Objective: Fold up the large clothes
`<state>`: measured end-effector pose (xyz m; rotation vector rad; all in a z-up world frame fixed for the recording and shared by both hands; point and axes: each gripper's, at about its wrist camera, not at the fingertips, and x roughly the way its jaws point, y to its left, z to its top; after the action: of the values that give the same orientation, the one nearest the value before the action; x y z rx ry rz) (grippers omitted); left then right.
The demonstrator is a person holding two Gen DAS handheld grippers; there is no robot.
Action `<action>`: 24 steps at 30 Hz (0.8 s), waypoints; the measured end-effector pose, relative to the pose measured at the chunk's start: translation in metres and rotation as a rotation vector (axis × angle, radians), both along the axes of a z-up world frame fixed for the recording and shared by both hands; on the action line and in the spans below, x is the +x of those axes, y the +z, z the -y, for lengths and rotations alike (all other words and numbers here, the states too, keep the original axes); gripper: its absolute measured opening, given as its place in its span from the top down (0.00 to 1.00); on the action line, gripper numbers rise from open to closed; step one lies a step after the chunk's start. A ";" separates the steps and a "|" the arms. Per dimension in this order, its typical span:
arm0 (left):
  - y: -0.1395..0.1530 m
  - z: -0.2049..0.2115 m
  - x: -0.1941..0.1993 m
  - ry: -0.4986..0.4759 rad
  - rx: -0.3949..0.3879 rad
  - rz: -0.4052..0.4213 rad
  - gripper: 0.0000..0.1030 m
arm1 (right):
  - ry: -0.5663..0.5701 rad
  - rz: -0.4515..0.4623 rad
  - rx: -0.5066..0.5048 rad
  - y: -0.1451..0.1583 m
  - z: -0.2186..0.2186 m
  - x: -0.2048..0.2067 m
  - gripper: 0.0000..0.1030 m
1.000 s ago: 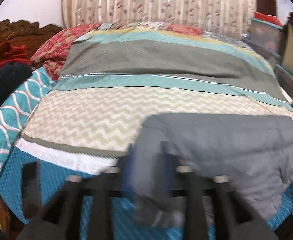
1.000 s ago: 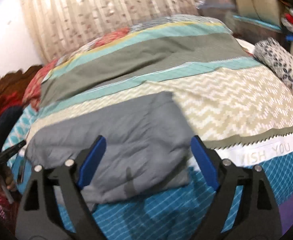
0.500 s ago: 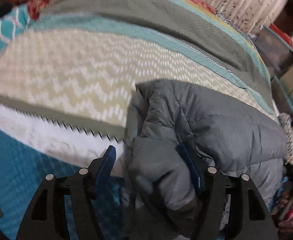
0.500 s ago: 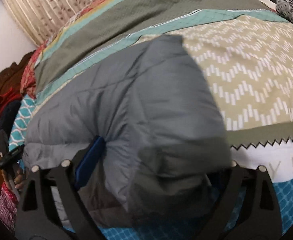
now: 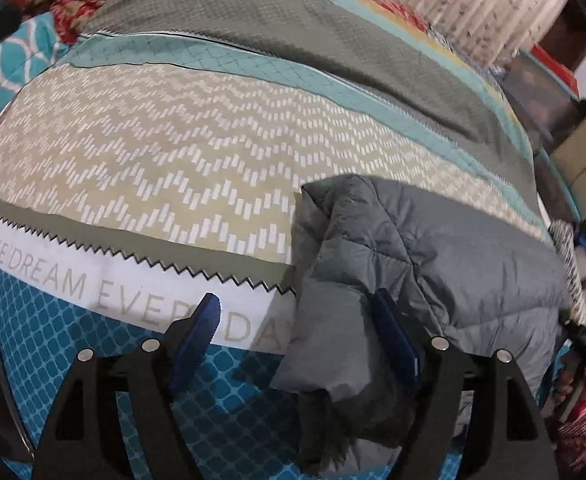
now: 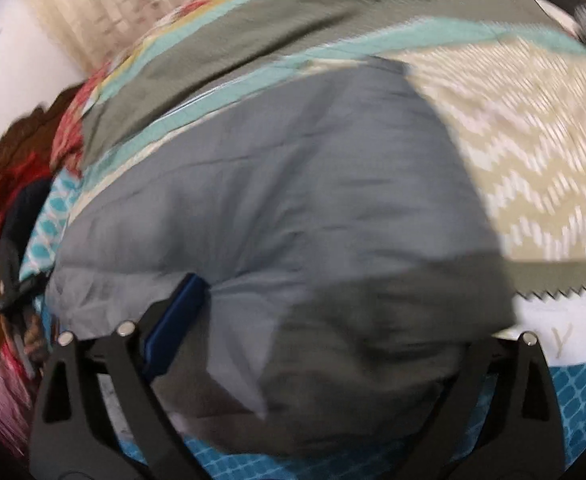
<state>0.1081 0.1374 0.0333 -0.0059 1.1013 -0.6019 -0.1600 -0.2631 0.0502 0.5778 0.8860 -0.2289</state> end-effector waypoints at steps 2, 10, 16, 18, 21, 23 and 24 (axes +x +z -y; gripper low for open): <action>-0.006 0.004 0.000 -0.008 -0.019 -0.035 0.34 | 0.065 0.006 -0.067 0.011 -0.023 0.008 0.09; -0.007 0.003 -0.004 0.013 -0.021 -0.022 0.34 | 0.065 -0.056 -0.083 -0.002 -0.028 0.015 0.09; 0.006 -0.010 -0.008 -0.003 -0.062 -0.063 0.34 | -0.014 -0.038 -0.141 0.001 -0.016 -0.004 0.09; -0.001 0.002 -0.014 -0.038 -0.041 -0.086 0.34 | -0.043 -0.041 -0.137 -0.001 -0.011 -0.009 0.09; -0.015 0.015 -0.020 -0.052 -0.077 -0.162 0.34 | -0.079 -0.025 -0.167 0.003 -0.011 -0.016 0.09; -0.021 0.020 -0.023 -0.053 -0.114 -0.196 0.34 | -0.087 -0.021 -0.141 0.002 -0.006 -0.021 0.09; -0.024 0.023 -0.026 -0.050 -0.126 -0.209 0.34 | -0.092 -0.026 -0.135 0.001 -0.005 -0.020 0.09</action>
<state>0.0826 0.1139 0.0093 -0.1535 1.2665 -0.7273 -0.1803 -0.2579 0.0514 0.4918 0.8626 -0.3775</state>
